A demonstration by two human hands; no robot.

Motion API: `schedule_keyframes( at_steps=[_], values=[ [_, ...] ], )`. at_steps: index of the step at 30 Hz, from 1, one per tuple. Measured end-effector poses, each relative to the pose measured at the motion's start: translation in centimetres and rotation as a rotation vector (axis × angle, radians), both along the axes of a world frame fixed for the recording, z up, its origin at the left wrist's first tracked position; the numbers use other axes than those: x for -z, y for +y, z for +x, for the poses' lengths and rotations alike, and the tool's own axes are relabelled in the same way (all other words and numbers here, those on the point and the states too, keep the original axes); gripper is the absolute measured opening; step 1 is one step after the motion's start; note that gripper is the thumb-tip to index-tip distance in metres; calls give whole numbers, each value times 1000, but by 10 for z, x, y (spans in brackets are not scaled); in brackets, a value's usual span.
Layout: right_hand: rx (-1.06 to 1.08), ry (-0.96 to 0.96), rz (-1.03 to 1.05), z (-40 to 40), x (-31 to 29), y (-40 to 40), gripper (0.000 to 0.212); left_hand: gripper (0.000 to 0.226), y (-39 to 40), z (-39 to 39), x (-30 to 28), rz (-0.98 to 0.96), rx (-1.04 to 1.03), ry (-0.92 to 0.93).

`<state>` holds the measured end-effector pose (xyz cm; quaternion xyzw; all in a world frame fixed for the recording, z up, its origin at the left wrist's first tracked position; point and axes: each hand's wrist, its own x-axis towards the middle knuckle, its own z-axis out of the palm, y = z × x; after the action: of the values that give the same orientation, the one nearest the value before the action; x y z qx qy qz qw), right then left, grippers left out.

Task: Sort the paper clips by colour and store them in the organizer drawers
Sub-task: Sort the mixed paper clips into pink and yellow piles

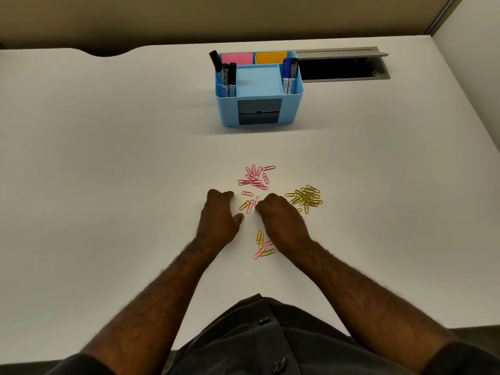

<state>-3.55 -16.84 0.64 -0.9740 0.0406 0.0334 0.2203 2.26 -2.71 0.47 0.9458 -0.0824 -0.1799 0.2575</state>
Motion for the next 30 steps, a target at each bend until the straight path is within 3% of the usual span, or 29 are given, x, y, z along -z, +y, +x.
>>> schedule_keyframes(
  at_steps=[9,15,20,25,30],
  values=[
    [23,-109,33,31,-2,-9,19,17,-20,13,-7,-24,21,-124],
    [197,-198,96,1,0,-32,12,19,6,-14,-7,6,63,-194],
    [334,-222,114,-19,1,-50,8,25,-1,-37,-2,-49,255,-158],
    [283,-152,174,-35,-2,-43,10,30,-39,-24,-6,-44,438,-177],
    [197,7,220,-51,-6,-25,20,22,-36,-17,-13,-83,371,-136]
  ],
)
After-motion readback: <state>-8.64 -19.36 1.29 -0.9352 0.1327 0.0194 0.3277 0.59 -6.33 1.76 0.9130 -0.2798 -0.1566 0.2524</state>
